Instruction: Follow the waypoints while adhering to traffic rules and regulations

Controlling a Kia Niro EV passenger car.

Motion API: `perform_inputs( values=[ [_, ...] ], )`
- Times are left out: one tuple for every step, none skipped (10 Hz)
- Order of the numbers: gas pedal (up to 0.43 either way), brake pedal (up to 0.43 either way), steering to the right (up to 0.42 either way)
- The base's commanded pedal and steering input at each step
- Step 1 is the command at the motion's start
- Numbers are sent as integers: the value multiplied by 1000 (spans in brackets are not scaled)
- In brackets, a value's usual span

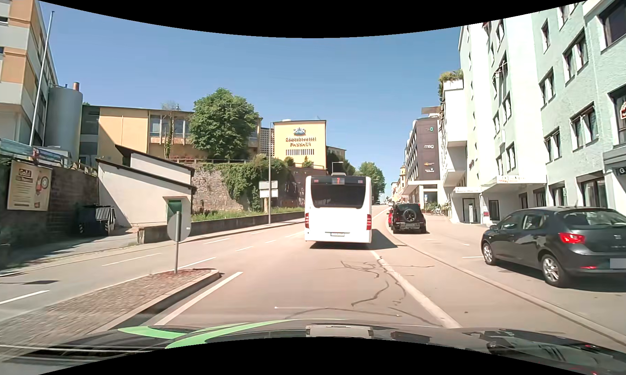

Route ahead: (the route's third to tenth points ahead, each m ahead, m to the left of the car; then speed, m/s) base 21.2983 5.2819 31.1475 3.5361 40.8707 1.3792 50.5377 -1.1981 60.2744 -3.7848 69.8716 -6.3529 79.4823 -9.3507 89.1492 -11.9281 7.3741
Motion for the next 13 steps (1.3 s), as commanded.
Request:
perform_inputs(
  values=[
    [130,0,19],
    [130,0,19],
    [130,0,19],
    [138,0,16],
    [138,0,16],
    [138,0,19],
    [138,0,25],
    [138,0,28],
    [138,0,23],
    [150,0,20],
    [157,0,20],
    [157,0,21],
    [157,0,22]
  ],
)
